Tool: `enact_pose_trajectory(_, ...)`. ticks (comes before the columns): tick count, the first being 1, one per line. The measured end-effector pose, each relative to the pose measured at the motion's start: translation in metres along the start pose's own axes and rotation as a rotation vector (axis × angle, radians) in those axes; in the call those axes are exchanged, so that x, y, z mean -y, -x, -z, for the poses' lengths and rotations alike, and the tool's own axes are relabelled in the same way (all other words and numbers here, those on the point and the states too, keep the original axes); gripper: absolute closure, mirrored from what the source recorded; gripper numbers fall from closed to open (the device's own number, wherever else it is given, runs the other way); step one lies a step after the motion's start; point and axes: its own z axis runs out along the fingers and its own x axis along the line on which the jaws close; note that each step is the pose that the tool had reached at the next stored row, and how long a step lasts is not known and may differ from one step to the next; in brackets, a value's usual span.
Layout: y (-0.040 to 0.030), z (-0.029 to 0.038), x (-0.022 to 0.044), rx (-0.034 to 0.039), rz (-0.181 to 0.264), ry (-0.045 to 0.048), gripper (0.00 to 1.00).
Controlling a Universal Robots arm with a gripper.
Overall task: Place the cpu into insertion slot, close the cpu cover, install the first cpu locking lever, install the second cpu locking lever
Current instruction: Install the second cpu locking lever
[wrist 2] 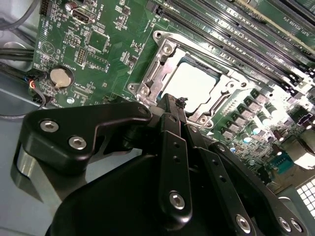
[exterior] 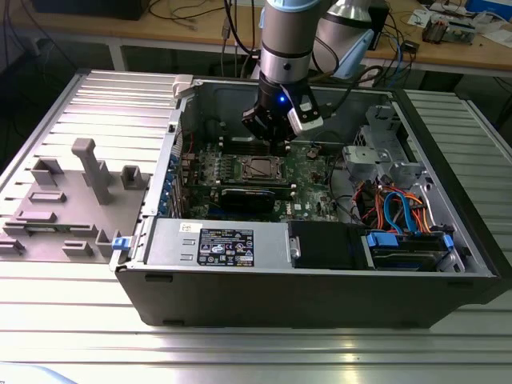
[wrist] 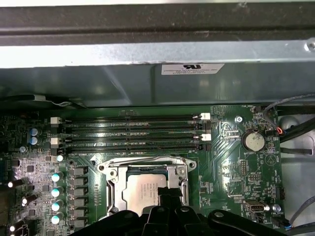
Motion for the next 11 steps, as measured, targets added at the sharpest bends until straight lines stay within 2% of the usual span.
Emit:
enact_pose_trajectory(5,0.0001,0.0,0.0027,0.0001,0.0,-0.0039,0.89)
enact_pose_trajectory(11,0.0001,0.0,0.0036,0.0002,0.0,-0.0041,0.89)
